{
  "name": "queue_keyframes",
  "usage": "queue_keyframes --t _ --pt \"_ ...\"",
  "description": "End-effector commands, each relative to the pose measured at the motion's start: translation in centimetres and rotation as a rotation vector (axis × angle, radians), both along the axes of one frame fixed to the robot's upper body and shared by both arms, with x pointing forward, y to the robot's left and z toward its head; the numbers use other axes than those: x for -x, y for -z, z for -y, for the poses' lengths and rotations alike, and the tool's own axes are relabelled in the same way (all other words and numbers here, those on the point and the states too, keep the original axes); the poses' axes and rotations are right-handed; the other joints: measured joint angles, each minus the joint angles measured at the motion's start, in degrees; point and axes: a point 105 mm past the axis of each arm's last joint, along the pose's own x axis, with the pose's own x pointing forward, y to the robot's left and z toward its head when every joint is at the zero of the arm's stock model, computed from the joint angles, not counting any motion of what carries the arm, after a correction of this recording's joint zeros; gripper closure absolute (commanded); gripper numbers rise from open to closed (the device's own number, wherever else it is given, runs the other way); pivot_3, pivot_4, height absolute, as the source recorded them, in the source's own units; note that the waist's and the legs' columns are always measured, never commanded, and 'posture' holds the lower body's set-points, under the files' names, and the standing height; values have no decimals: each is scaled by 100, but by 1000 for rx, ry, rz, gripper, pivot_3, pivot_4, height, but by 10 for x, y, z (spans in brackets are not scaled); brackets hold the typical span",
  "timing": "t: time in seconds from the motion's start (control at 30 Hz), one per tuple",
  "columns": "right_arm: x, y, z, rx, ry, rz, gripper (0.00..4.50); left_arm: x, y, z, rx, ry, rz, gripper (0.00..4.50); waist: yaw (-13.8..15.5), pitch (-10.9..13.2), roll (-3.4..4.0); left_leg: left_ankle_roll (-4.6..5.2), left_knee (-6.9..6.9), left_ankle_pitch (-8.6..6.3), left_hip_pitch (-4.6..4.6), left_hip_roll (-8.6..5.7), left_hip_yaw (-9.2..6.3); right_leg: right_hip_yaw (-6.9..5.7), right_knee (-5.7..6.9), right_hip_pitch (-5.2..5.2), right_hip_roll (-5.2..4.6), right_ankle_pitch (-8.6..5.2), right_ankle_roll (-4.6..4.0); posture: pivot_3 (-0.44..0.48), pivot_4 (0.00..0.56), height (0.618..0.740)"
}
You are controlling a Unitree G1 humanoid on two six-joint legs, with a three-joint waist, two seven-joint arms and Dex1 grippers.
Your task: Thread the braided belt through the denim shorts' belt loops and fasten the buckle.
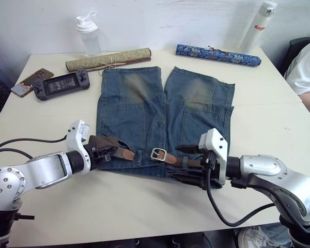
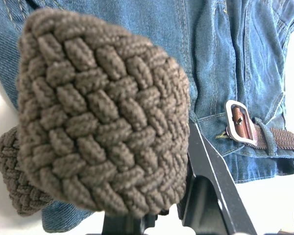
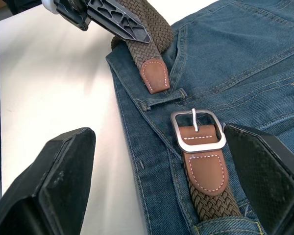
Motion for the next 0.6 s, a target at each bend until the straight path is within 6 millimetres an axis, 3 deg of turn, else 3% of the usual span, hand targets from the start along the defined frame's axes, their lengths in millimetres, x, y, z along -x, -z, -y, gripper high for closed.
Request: queue_keyframes --t 0.03,0.2,0.6 --pt "6 -8 -7 -22 -37 30 110 3 -4 9 -21 32 23 4500 0 0 0 0 0 0 0 0 0 0 0 0 0 0 0 0 150 717" --pt "6 -9 -8 -25 -29 27 110 2 0 22 4 57 13 4500 3 0 0 0 1 0 0 0 0 0 1 0 0 0 0 0 150 717" --pt "6 -11 -6 -47 0 14 110 0 18 29 116 12 -48 4500 18 0 0 3 6 1 0 -3 -1 0 3 3 -1 1 2 0 150 717"
